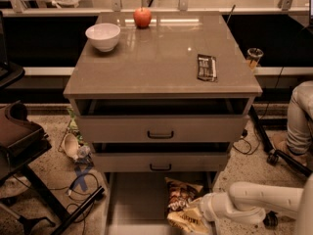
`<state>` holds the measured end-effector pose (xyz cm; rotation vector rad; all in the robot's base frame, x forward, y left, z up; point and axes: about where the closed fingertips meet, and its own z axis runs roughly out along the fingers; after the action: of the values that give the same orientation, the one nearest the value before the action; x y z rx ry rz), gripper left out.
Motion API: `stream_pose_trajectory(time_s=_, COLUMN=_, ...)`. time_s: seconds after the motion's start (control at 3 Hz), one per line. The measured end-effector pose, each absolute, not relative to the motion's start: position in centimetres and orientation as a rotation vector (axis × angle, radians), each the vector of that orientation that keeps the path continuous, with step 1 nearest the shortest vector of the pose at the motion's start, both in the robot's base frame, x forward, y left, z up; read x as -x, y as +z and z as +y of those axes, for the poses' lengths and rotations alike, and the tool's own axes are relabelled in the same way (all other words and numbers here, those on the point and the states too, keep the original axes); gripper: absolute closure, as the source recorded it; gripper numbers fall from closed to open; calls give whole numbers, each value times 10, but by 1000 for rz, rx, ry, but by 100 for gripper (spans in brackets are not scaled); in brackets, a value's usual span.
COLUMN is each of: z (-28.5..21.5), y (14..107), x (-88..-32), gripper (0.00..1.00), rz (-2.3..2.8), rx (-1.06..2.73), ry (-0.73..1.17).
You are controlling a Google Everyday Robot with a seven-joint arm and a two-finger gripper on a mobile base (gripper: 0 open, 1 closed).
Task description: Pick brown chip bag from bottom drawer and place on counter
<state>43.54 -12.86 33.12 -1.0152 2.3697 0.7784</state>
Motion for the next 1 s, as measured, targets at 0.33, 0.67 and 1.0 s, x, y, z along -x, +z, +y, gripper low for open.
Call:
stream_pose_trajectory(time_s=0.33, z=-150, y=378, x=-437, gripper=100, rz=2312, rx=1004, ry=791)
stream_pose_trajectory(time_s=0.67, z=-169, y=420, x=-430, gripper=100, rz=2258, rx=983, ry=782)
stream_pose_trajectory(time_s=1.0, z=-177, y=433, x=-423, gripper=100, rz=2236, rx=965, ry=752)
